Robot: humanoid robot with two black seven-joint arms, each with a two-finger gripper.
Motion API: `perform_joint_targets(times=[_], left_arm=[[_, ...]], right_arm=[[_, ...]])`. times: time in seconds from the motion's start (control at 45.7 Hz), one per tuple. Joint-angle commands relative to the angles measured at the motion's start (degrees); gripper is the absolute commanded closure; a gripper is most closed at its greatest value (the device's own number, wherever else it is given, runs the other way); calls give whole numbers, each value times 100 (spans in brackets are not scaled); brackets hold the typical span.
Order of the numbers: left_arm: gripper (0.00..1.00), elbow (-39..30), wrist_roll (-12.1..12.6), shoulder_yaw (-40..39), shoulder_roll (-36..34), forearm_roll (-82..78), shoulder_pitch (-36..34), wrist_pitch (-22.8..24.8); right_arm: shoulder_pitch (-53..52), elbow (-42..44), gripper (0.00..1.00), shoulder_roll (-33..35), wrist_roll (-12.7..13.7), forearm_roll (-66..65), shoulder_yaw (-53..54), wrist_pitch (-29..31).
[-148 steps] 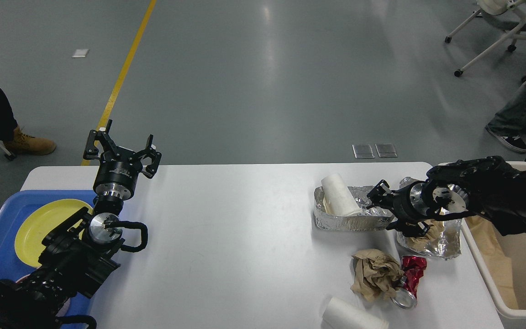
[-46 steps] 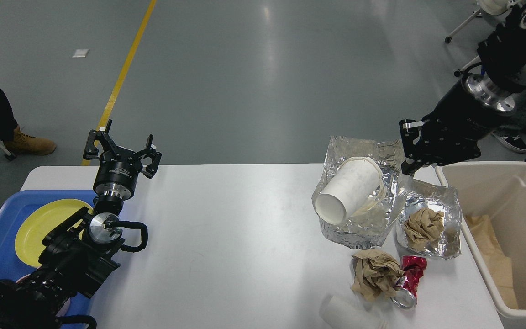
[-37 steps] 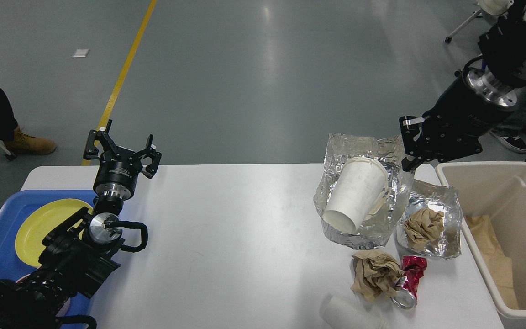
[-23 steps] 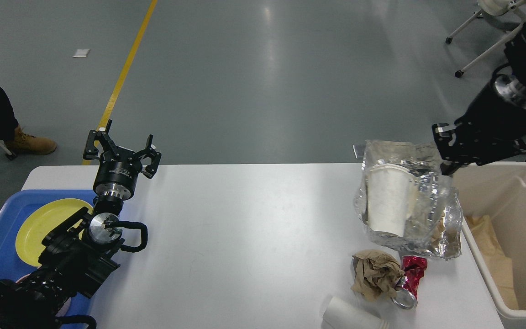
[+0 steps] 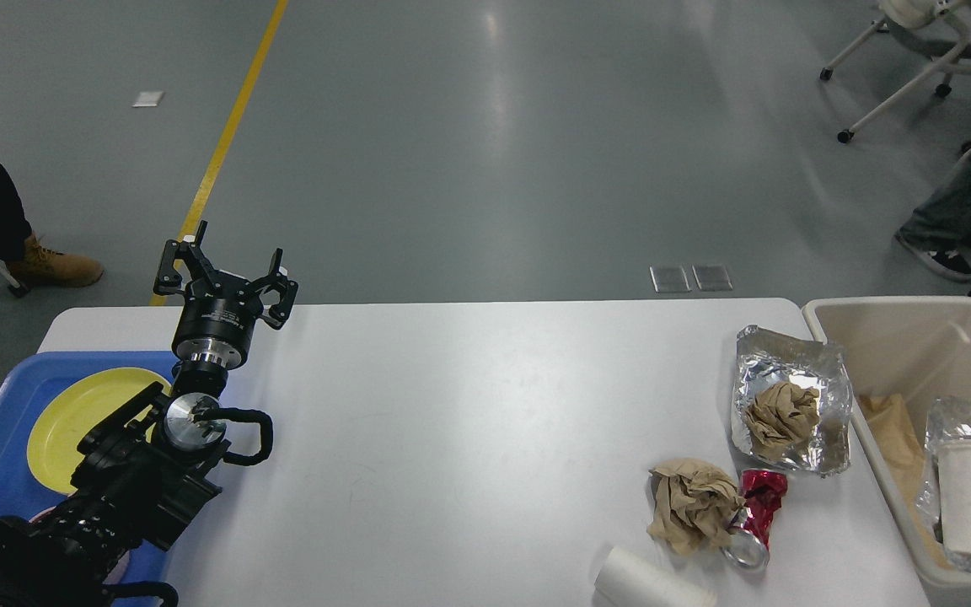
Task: Tidy desktop
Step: 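Lower the foil tray into the white bin and open the gripper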
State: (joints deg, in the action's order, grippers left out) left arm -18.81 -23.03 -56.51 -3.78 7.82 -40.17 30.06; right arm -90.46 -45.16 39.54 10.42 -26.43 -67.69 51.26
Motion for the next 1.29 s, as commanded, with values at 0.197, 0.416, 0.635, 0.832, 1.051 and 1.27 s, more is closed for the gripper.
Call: perform_joint_targets(times=[0.197, 0.416, 0.635, 0.832, 1.051, 1.27], left_arm=[[4, 0, 0, 0, 0, 0, 0, 0], [4, 0, 0, 0, 0, 0, 0, 0], [4, 0, 0, 0, 0, 0, 0, 0], [4, 0, 0, 0, 0, 0, 0, 0], [4, 0, 0, 0, 0, 0, 0, 0], [4, 0, 0, 0, 0, 0, 0, 0]], right_arm=[[1258, 219, 100, -61, -5, -11, 467, -2321], [2523, 947, 100, -755, -22, -20, 511, -3499], [3473, 1932, 100, -1089, -22, -20, 1012, -3711], [3834, 2257, 100, -1370, -22, -20, 1047, -3851], [3808, 2381, 100, -1362, -22, 50, 1038, -3983], [3808, 2574, 100, -1248, -22, 42, 1012, -4010]])
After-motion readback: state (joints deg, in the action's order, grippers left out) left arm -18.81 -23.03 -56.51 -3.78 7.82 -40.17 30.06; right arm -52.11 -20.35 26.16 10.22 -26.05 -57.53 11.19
